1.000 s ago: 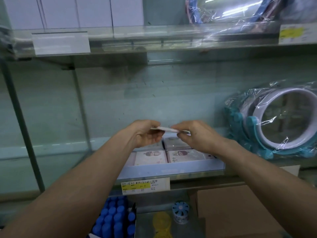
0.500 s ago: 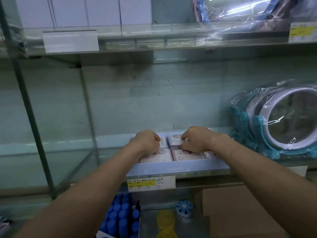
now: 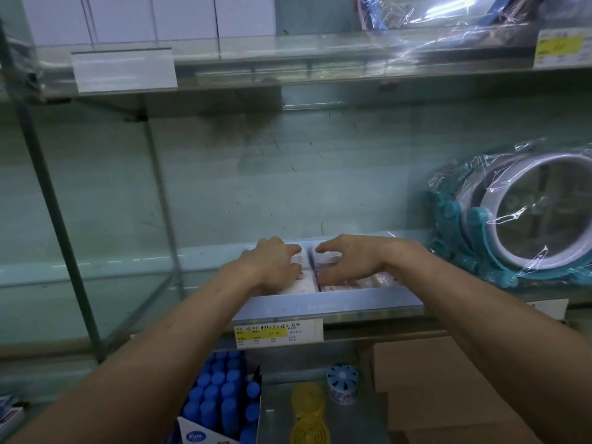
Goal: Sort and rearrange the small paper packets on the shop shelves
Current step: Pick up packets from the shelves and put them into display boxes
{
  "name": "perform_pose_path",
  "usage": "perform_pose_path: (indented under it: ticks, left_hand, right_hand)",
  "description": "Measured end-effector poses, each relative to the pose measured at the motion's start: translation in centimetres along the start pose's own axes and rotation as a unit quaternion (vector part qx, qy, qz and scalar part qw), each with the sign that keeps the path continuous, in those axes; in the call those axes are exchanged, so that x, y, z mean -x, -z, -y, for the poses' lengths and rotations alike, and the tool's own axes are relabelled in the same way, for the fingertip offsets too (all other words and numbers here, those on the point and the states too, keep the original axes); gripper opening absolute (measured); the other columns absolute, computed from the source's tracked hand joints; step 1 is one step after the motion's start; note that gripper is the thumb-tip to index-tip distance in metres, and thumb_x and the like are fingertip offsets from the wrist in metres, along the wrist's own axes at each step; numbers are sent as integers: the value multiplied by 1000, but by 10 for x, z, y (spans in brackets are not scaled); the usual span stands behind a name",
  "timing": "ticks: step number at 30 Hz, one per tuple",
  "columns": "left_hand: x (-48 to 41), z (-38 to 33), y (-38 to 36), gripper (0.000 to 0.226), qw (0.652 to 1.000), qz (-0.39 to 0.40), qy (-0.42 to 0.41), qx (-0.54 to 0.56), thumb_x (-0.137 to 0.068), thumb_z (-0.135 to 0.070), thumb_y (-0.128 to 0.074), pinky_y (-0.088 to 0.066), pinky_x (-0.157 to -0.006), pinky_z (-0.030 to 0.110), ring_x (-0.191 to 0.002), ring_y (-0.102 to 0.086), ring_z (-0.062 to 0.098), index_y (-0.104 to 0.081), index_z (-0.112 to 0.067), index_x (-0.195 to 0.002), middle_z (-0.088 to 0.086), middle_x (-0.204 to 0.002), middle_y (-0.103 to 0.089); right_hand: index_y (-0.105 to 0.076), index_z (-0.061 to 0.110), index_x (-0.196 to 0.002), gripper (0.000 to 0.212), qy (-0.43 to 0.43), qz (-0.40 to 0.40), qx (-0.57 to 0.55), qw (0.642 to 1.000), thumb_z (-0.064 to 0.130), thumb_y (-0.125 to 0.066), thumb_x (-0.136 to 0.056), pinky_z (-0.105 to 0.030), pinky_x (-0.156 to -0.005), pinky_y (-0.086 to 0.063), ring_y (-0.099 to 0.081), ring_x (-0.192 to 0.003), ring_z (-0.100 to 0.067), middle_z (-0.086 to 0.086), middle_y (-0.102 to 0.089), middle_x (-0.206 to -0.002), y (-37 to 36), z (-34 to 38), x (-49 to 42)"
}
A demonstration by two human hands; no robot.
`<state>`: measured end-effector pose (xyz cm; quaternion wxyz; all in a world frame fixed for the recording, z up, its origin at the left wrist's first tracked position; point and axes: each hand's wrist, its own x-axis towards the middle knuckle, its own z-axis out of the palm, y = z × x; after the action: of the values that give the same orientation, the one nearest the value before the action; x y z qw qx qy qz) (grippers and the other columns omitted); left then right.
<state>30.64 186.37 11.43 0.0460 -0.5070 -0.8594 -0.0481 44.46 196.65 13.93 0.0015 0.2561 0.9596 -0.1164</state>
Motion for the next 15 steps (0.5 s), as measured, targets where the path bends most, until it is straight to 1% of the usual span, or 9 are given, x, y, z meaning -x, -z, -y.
perform_pose_path:
  ticks: [2,5,7,9,11,13,15]
  left_hand:
    - [4,3,0,40,999,24,-18,-23,-100,-36,-29,-35,-104,49,-124,-40,30,-49,-26,-133,11,-137,-44]
    - [8,2,0,42,998,46,-16,-44,-102,-34,-22,-32,-106,49,-127,-38,31,-44,-28,-137,11,-138,-42]
    - [9,-2,4,42,996,51,-10,-70,-102,-35,-23,-33,-106,48,-127,-39,30,-42,-30,-139,9,-141,-40]
    - [9,-8,10,40,995,43,3,-87,-100,-36,-30,-37,-103,47,-125,-42,29,-45,-30,-137,7,-141,-43]
    - [10,-13,18,42,997,46,9,-69,-99,-37,-38,-38,-103,41,-126,-44,26,-45,-28,-139,6,-143,-44]
    - [13,-17,22,41,996,83,12,-43,-101,-35,-37,-37,-101,35,-124,-46,24,-47,-25,-139,4,-143,-44]
    - [14,-20,23,40,993,104,24,-43,-102,-34,-33,-37,-100,35,-123,-47,24,-47,-25,-139,4,-142,-43]
  right_hand:
    - [-30,31,-148,75,-11,36,-14,999,53,-62,-83,-41,-112,-29,-39,-134,-21,6,-27,-155,2,0,0]
    - [-31,33,-147,75,-21,49,6,999,54,-63,-82,-43,-113,-28,-35,-136,-23,6,-27,-154,4,1,-1]
    - [-30,31,-147,74,-18,51,9,999,52,-63,-83,-42,-112,-29,-36,-136,-24,4,-29,-154,5,3,0]
    - [-32,27,-147,74,-11,44,6,999,50,-63,-84,-37,-108,-32,-42,-132,-23,2,-34,-151,6,7,2]
    - [-39,25,-144,71,-1,30,-2,1000,49,-65,-83,-35,-103,-35,-47,-127,-22,1,-42,-146,6,7,3]
    - [-47,25,-138,61,11,33,-3,999,47,-64,-84,-36,-102,-36,-48,-124,-22,1,-48,-141,4,6,4]
    - [-48,25,-136,57,12,43,-5,999,47,-63,-85,-37,-104,-36,-47,-125,-22,1,-49,-140,3,6,6]
